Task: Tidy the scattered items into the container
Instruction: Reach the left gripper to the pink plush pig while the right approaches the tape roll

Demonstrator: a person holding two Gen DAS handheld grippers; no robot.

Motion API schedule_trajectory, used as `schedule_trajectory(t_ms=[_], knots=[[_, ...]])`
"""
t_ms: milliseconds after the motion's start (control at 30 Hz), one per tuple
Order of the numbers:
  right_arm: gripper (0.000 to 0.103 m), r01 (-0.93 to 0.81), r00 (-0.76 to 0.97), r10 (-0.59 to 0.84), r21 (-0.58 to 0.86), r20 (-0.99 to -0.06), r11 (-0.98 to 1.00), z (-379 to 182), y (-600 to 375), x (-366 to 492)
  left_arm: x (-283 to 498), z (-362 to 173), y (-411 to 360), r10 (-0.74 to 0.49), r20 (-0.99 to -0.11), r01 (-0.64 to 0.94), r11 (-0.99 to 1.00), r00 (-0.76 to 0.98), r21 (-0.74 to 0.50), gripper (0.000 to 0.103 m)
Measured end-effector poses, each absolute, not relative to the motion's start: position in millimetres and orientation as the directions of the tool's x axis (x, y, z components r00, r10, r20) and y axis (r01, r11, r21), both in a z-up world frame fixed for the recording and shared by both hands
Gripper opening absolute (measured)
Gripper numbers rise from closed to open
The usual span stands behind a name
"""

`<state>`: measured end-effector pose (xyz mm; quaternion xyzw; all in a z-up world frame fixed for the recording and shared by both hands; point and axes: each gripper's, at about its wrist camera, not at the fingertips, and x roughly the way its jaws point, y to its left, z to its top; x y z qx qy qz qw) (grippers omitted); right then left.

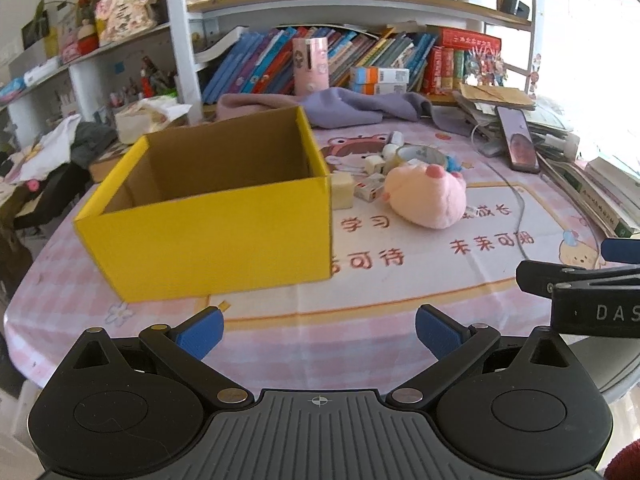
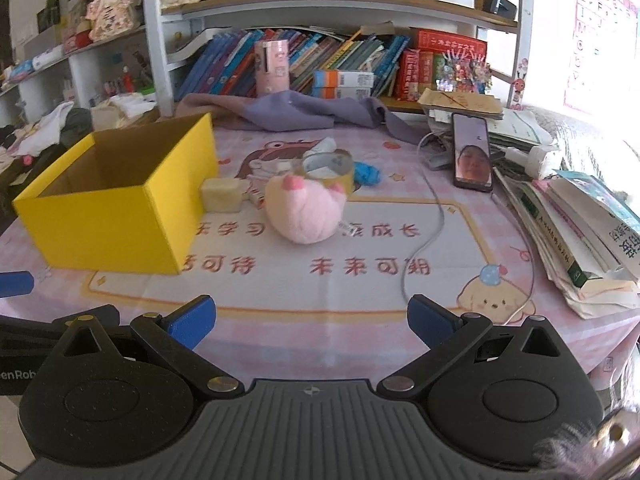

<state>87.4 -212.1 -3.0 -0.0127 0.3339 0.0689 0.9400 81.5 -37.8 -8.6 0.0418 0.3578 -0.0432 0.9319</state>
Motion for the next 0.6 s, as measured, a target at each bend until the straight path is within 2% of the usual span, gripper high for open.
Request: schedule_trajectory(t_ms=[333,600], knots=[[0.103,-0.167,0.756,0.128,0.000,-0.642,0.986,-2.2,-233.7,134.3,117.0,-10.5,-93.8,-0.150,-0.663,0.264,0.962,0.733,0.075,0.103],[0.103,-0.216,0.752,0.161,-0.009,-0.639,0.976,5.9,-260.2,184.0,150.6,-7.8,-129.0,-0.168,-0.655,0.272,0.960,0.736,0.059,0.102]])
